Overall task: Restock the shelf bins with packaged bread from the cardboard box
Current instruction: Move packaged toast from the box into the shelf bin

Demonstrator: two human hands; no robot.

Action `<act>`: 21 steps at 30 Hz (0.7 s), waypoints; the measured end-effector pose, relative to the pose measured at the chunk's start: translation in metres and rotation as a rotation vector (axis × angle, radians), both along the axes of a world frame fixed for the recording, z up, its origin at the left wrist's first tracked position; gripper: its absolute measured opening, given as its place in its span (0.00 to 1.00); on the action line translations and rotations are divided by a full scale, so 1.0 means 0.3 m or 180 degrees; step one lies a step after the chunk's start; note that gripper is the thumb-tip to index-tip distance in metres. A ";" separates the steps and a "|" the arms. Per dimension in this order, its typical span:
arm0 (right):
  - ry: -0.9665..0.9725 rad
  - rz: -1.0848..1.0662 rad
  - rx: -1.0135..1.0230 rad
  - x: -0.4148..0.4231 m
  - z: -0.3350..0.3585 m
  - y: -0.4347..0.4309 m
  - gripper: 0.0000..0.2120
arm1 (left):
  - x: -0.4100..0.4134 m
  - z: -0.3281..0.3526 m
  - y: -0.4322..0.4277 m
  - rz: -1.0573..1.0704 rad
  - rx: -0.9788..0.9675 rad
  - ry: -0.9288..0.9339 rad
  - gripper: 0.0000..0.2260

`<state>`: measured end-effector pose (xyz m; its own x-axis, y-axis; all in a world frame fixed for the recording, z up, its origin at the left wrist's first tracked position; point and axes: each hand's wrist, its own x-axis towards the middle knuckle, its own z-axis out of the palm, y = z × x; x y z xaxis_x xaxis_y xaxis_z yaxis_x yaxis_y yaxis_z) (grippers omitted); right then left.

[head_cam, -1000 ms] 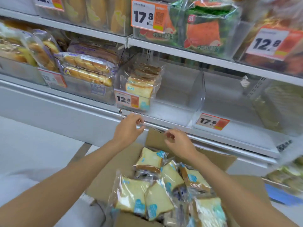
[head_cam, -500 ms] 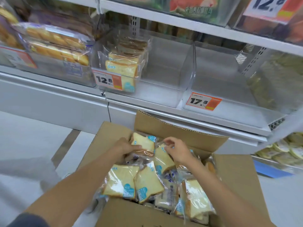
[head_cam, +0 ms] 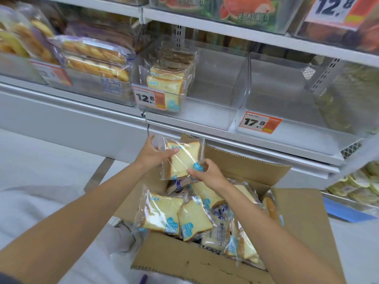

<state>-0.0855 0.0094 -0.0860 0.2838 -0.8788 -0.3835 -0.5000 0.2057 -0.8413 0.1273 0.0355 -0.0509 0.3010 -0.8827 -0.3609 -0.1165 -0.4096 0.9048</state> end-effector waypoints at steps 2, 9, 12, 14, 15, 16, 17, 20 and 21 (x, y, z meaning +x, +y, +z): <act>-0.0033 0.0080 -0.0003 0.030 0.017 0.025 0.28 | 0.013 -0.014 0.037 -0.0061 0.0402 0.0408 0.26; 0.0526 0.1027 0.0207 0.121 -0.096 0.120 0.47 | 0.191 -0.054 0.142 0.0286 0.0182 0.0596 0.09; 0.1479 0.1721 -0.0297 0.190 -0.173 0.159 0.32 | 0.229 -0.073 0.155 0.0293 0.0209 0.0661 0.12; 0.1531 0.1761 -0.0493 0.196 -0.177 0.152 0.11 | 0.236 -0.071 0.151 0.0299 0.0163 0.0661 0.13; 0.1423 0.1735 -0.0513 0.187 -0.157 0.135 0.10 | 0.241 -0.071 0.146 0.0298 0.0135 0.0648 0.13; 0.1350 0.1715 -0.0575 0.170 -0.130 0.108 0.09 | 0.243 -0.067 0.141 0.0284 0.0088 0.0635 0.12; 0.1311 0.1690 -0.0728 0.151 -0.081 0.084 0.06 | 0.246 -0.060 0.133 0.0269 0.0043 0.0620 0.12; 0.1199 0.1415 -0.1111 0.087 0.080 -0.006 0.10 | 0.236 -0.010 0.096 0.0054 -0.0069 0.0457 0.16; 0.1095 0.1306 -0.1180 0.075 0.133 -0.031 0.11 | 0.224 0.012 0.083 -0.0094 -0.0092 0.0423 0.18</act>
<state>-0.0630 0.0000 -0.0462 0.5395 -0.8168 -0.2045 -0.7296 -0.3322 -0.5977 0.1946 0.0604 -0.0473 0.2259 -0.9011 -0.3701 -0.0065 -0.3813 0.9244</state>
